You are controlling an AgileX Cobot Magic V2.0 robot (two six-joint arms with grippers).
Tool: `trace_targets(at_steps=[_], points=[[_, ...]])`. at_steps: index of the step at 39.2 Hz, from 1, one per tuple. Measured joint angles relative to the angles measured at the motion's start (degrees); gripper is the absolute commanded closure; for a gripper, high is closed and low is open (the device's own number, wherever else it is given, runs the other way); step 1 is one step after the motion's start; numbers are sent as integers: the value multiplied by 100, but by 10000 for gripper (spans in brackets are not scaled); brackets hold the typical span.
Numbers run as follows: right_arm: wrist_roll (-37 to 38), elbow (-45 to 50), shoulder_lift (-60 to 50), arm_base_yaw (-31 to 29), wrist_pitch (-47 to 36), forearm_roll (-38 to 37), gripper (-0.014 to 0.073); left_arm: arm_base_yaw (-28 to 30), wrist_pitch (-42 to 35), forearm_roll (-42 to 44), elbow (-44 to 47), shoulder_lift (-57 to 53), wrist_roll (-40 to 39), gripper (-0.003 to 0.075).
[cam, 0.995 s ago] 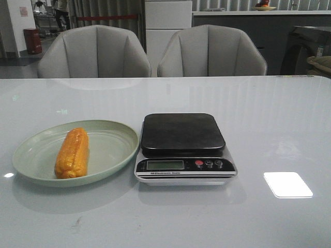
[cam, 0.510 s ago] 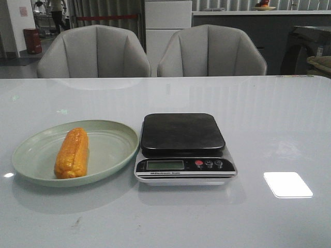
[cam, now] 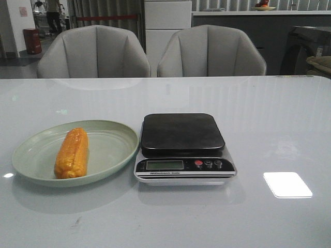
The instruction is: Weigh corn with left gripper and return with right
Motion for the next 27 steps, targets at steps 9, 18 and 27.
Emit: trace_targets(at_steps=[9,18,27], points=[[0,641,-413,-612,-602,-24,426,0,-12,0,0,0,0,598],[0,650,-422,-648,-578,-125,426,0,-12,0,0,0,0,598],[0,650,-422,-648,-555,-138,426,0,-12,7,0,0,0,598]])
